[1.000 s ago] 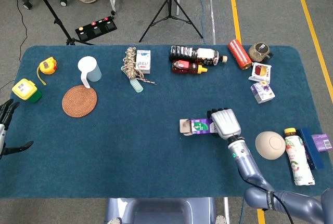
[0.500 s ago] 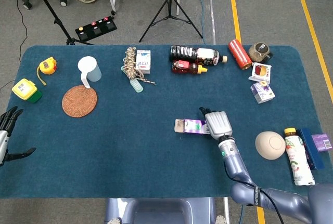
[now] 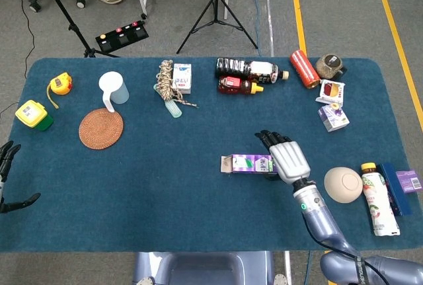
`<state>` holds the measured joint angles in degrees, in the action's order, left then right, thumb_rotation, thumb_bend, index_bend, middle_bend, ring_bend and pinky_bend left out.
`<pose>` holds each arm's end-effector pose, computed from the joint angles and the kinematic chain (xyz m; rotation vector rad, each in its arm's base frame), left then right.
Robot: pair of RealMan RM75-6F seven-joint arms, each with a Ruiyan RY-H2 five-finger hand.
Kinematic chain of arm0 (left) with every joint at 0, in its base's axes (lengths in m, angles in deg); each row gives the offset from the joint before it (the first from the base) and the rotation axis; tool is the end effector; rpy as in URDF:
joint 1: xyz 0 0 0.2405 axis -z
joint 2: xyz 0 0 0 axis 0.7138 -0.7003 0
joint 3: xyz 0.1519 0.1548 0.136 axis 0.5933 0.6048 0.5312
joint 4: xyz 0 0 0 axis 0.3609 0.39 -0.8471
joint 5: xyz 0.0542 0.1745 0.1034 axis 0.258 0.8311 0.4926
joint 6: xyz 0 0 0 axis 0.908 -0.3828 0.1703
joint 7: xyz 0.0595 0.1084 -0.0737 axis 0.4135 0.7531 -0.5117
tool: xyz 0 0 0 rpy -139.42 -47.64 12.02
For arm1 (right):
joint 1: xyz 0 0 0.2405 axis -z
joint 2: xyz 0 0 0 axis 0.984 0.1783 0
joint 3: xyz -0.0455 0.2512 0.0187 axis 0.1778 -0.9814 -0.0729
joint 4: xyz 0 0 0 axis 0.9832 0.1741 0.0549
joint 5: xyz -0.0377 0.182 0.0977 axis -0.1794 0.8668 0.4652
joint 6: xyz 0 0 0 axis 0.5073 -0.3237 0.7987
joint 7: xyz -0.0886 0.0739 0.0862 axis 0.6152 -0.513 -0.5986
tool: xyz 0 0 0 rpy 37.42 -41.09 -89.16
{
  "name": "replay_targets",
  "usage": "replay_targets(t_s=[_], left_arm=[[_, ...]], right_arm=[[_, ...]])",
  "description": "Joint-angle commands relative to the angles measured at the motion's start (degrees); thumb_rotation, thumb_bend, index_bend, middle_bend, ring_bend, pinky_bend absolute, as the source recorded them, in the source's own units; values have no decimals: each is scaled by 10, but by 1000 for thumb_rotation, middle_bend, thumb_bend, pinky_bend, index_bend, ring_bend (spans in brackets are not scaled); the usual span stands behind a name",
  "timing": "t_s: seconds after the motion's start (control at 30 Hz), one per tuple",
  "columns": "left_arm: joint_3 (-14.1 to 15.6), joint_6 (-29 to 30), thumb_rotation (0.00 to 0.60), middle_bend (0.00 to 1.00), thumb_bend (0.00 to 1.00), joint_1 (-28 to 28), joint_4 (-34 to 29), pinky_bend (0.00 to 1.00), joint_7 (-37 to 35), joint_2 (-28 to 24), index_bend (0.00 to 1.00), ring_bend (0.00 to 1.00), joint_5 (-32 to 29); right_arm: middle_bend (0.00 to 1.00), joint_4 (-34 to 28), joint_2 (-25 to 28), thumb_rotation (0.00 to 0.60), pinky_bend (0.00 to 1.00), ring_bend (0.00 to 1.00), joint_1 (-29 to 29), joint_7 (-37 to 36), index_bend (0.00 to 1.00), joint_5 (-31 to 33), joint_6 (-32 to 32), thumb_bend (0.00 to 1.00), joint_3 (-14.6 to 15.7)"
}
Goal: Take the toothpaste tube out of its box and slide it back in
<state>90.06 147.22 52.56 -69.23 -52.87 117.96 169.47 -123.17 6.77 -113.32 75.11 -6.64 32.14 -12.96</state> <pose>-0.3235 0.1791 0.1804 -1.3061 -1.0317 -0.9548 -0.1606 -0.3061 0.0453 1.7347 -0.8898 0.9810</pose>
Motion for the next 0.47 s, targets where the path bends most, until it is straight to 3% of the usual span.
replay_targets(t_s=[0.03, 0.27, 0.47], left_arm=[[8, 32, 600, 0, 63, -24, 25, 199, -1, 20, 0, 0, 20], [7, 75, 600, 0, 62, -49, 55, 195, -11, 42, 0, 0, 45], [7, 76, 600, 0, 61, -55, 64, 174, 19, 53, 0, 0, 54]], right_arm=[[196, 85, 42, 600, 279, 219, 69, -182, 178, -177, 99, 0, 59], [199, 195, 44, 600, 256, 216, 127, -264, 187, -252, 207, 0, 90], [186, 261, 41, 600, 229, 179, 187, -284, 196, -265, 287, 0, 102]])
